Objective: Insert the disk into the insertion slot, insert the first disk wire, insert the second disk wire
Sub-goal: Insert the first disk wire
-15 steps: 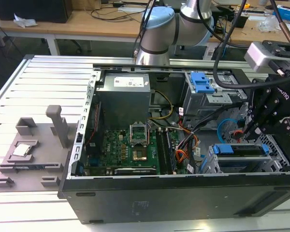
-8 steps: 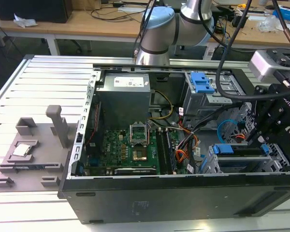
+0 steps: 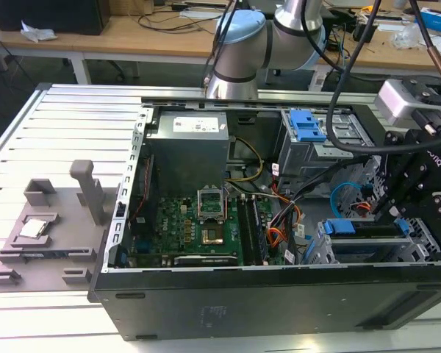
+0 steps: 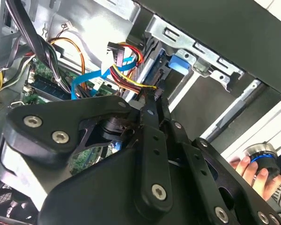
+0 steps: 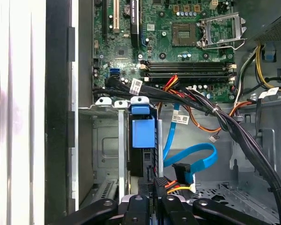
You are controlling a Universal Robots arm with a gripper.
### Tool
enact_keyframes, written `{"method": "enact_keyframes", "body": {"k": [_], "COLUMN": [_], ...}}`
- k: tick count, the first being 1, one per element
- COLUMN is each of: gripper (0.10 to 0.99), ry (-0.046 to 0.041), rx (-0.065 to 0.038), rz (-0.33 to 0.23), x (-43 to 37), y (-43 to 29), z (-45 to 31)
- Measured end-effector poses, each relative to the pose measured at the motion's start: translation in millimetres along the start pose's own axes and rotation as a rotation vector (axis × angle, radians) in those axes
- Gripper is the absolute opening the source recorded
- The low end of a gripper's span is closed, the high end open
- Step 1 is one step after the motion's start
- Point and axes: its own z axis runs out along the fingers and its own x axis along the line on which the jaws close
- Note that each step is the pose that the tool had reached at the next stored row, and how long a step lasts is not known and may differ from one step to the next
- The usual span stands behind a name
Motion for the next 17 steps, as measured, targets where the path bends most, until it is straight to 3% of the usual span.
{"method": "enact_keyframes", "body": {"k": [17], "gripper": [0.165], "ry": [-0.0007], "rx": [0.000], "rz": [0.000], "x": [-0.4], "y": [-4.8], "z": [12.4]}}
